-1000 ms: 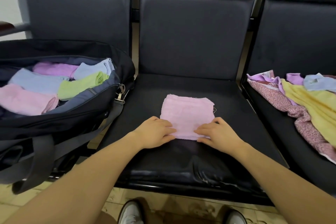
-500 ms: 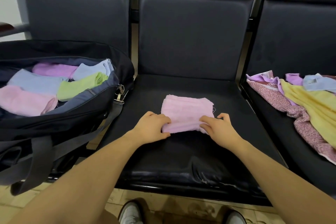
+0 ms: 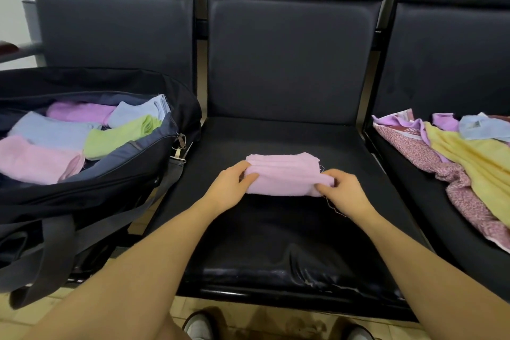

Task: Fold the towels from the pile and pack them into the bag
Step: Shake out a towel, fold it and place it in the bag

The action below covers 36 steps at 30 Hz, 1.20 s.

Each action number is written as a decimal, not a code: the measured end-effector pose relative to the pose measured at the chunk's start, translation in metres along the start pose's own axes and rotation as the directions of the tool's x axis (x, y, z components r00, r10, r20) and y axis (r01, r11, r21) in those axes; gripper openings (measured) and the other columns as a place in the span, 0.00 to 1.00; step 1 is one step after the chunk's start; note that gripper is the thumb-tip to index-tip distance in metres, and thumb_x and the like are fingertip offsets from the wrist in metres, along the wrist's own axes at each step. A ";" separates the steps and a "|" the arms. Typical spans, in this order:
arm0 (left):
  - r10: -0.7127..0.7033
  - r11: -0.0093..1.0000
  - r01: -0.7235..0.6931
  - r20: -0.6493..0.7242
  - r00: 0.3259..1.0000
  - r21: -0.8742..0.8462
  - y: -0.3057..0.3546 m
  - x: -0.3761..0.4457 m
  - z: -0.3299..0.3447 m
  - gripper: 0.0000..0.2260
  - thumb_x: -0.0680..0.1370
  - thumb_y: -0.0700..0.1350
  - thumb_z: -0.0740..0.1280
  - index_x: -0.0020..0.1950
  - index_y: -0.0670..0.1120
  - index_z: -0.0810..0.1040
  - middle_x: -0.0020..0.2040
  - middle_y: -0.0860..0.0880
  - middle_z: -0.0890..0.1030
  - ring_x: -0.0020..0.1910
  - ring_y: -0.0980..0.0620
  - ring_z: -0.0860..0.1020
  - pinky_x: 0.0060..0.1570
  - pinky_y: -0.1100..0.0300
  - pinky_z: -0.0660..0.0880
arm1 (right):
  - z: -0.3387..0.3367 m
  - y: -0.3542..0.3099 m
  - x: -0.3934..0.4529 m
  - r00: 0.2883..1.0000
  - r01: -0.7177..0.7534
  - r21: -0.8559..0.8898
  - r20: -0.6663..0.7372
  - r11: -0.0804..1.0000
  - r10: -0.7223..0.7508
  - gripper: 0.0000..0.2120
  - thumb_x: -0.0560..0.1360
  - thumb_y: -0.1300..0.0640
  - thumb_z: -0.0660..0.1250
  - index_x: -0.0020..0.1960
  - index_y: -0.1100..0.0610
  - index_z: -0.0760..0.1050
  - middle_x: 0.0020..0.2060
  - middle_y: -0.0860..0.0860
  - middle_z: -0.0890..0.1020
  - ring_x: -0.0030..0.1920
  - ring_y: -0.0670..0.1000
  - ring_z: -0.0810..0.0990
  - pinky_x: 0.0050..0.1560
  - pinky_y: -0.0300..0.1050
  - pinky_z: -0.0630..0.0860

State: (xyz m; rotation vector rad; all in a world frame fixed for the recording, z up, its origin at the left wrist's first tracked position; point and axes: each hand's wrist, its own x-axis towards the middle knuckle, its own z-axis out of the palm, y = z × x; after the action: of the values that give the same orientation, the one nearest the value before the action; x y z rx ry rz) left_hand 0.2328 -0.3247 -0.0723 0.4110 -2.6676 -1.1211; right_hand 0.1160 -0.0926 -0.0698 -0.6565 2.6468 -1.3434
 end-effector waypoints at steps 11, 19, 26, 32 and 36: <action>-0.277 0.807 0.435 -0.395 0.876 0.399 0.006 0.065 0.046 0.13 0.83 0.48 0.54 0.64 0.43 0.67 0.59 0.44 0.75 0.55 0.46 0.76 0.50 0.56 0.69 | 0.049 -0.007 0.067 0.941 -0.244 -0.426 -0.322 0.871 0.105 0.22 0.76 0.43 0.63 0.62 0.58 0.72 0.59 0.55 0.74 0.61 0.58 0.71 0.62 0.51 0.61; -0.133 0.726 0.373 -0.415 0.900 0.578 0.005 0.064 0.060 0.17 0.82 0.53 0.54 0.65 0.45 0.70 0.55 0.44 0.78 0.52 0.45 0.77 0.51 0.55 0.69 | 0.055 0.000 0.069 0.976 -0.211 -0.636 -0.177 0.742 0.126 0.28 0.77 0.36 0.57 0.63 0.58 0.74 0.64 0.55 0.68 0.63 0.57 0.66 0.65 0.51 0.58; -0.131 0.777 0.315 -0.349 0.928 0.545 0.008 0.052 0.044 0.13 0.82 0.45 0.59 0.66 0.46 0.64 0.57 0.46 0.77 0.54 0.48 0.77 0.55 0.55 0.69 | 0.057 -0.013 0.044 0.978 -0.177 -0.547 -0.192 0.818 0.083 0.24 0.80 0.43 0.57 0.64 0.61 0.71 0.60 0.54 0.70 0.59 0.55 0.71 0.63 0.49 0.59; -0.022 0.786 0.278 -0.424 0.905 0.552 0.022 0.029 0.003 0.12 0.83 0.46 0.56 0.65 0.45 0.65 0.54 0.47 0.75 0.47 0.48 0.79 0.46 0.57 0.67 | 0.060 -0.054 0.016 0.966 -0.148 -0.359 -0.253 0.921 0.057 0.20 0.81 0.45 0.57 0.57 0.63 0.69 0.54 0.55 0.72 0.50 0.55 0.75 0.53 0.47 0.65; 0.148 0.773 0.249 -0.547 0.824 0.584 0.020 0.008 -0.041 0.15 0.67 0.44 0.78 0.48 0.42 0.77 0.35 0.47 0.77 0.25 0.47 0.76 0.29 0.59 0.69 | 0.064 -0.099 0.002 0.957 -0.007 -0.217 -0.284 0.976 -0.056 0.15 0.80 0.47 0.58 0.52 0.59 0.68 0.47 0.52 0.73 0.46 0.55 0.76 0.48 0.45 0.60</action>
State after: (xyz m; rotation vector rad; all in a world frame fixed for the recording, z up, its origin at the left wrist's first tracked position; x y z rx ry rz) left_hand 0.2339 -0.3411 -0.0286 0.7931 -2.3873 0.0055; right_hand 0.1651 -0.1928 -0.0301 -0.5529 3.0606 -1.2539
